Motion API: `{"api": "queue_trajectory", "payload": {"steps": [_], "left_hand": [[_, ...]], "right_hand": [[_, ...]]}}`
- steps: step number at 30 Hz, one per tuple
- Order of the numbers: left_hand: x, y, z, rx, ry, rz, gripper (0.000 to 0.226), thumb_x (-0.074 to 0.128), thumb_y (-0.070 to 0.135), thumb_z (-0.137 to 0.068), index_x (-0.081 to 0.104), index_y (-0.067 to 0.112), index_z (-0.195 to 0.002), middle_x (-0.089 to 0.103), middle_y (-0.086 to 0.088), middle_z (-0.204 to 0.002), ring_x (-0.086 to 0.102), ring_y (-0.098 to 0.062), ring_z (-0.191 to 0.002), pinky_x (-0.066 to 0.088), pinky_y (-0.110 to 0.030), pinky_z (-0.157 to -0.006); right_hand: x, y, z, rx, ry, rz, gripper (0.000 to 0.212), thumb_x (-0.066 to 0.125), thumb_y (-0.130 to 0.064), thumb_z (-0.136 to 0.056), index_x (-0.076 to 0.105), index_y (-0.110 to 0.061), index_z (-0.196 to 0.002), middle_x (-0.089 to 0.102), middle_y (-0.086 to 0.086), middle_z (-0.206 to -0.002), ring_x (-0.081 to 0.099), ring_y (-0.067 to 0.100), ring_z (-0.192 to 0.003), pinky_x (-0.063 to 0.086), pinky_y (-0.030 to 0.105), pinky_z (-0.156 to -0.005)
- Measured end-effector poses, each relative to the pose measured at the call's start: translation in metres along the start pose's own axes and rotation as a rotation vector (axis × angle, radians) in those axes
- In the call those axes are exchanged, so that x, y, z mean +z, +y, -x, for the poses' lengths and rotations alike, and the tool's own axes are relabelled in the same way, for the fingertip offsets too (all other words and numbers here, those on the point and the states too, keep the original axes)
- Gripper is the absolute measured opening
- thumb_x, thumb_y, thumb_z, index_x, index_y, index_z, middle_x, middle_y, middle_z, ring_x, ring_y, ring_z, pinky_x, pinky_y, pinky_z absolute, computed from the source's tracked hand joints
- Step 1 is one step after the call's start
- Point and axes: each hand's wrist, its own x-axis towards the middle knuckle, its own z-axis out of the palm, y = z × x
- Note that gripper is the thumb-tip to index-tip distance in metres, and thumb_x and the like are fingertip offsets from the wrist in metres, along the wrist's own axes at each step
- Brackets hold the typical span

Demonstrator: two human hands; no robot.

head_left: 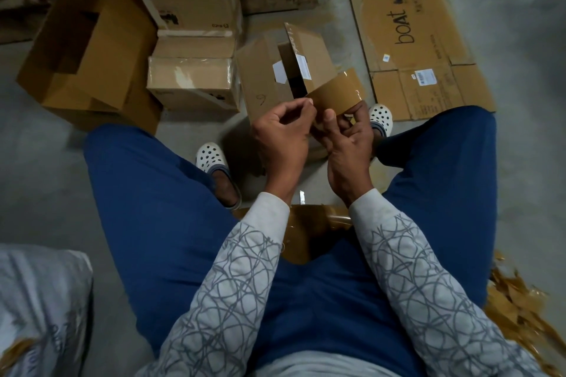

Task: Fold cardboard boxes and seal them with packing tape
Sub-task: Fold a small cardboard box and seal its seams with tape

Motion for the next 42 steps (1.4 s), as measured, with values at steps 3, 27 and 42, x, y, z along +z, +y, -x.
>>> {"api": "queue_trajectory", "payload": {"steps": [3,27,42], "left_hand": [[0.002,-0.001,0.0,-0.019,-0.012,0.017,0.013,0.077,0.016,-0.088,0.079,0.012,-0.1,0.076,0.008,-0.086,0.073,-0.006,-0.08,0.062,-0.026,-0.071],[0.012,0.001,0.014,0.174,0.018,-0.123,0.022,0.068,0.015,-0.096,0.074,0.012,-0.118,0.075,-0.001,-0.11,0.07,-0.006,-0.093,0.058,-0.016,-0.076],[0.019,0.018,-0.005,0.437,-0.073,-0.217,0.02,0.072,0.023,-0.09,0.079,0.013,-0.106,0.075,0.001,-0.094,0.069,-0.006,-0.081,0.061,-0.033,-0.072]], "right_hand": [[-0.003,0.002,-0.001,-0.005,0.009,0.009,0.033,0.054,-0.002,-0.101,0.049,-0.025,-0.124,0.07,0.008,-0.11,0.07,0.022,-0.105,0.058,0.041,-0.093],[-0.011,-0.012,-0.006,-0.005,0.199,-0.307,0.019,0.053,-0.01,-0.103,0.042,-0.007,-0.119,0.076,0.005,-0.101,0.067,0.022,-0.101,0.052,0.035,-0.087],[-0.014,-0.007,-0.001,-0.031,0.183,-0.146,0.016,0.063,-0.013,-0.097,0.052,-0.011,-0.109,0.073,0.02,-0.098,0.065,0.036,-0.098,0.05,0.055,-0.097]]}}
